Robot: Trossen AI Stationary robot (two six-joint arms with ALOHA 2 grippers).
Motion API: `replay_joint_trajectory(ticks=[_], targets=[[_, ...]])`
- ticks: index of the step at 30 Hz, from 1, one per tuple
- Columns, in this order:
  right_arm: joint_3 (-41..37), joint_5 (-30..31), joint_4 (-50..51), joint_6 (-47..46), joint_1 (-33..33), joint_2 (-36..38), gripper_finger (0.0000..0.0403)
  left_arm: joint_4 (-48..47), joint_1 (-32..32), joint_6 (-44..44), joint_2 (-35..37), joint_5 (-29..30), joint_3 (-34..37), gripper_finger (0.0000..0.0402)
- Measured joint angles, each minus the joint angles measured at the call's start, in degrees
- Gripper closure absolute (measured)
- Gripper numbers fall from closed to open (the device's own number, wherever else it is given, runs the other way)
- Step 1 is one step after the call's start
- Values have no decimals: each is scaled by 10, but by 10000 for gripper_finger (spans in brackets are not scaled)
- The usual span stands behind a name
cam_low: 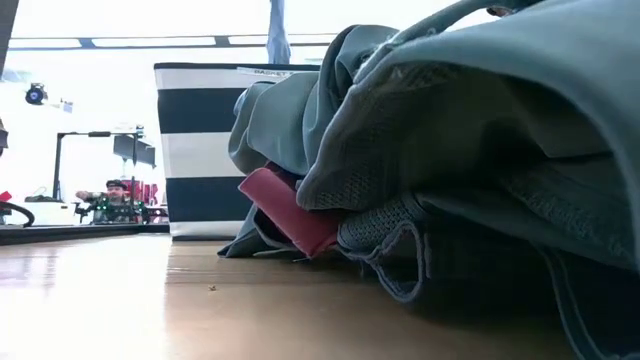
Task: Sort clothes
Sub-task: Put the blue sock into the blue laundry organizer
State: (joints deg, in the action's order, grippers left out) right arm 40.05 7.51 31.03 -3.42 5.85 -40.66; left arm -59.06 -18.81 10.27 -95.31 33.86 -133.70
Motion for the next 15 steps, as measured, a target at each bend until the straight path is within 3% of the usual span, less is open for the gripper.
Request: replay_joint_trajectory(ticks=[6,11,15], targets=[[0,0,0,3,0,0,403,-5,-8,2,-9,-19,67,401],[0,0,0,3,0,0,403,2,-10,-6,-8,-40,172,401],[0,0,0,4,0,0,403,65,-14,-17,-8,-102,275,401]])
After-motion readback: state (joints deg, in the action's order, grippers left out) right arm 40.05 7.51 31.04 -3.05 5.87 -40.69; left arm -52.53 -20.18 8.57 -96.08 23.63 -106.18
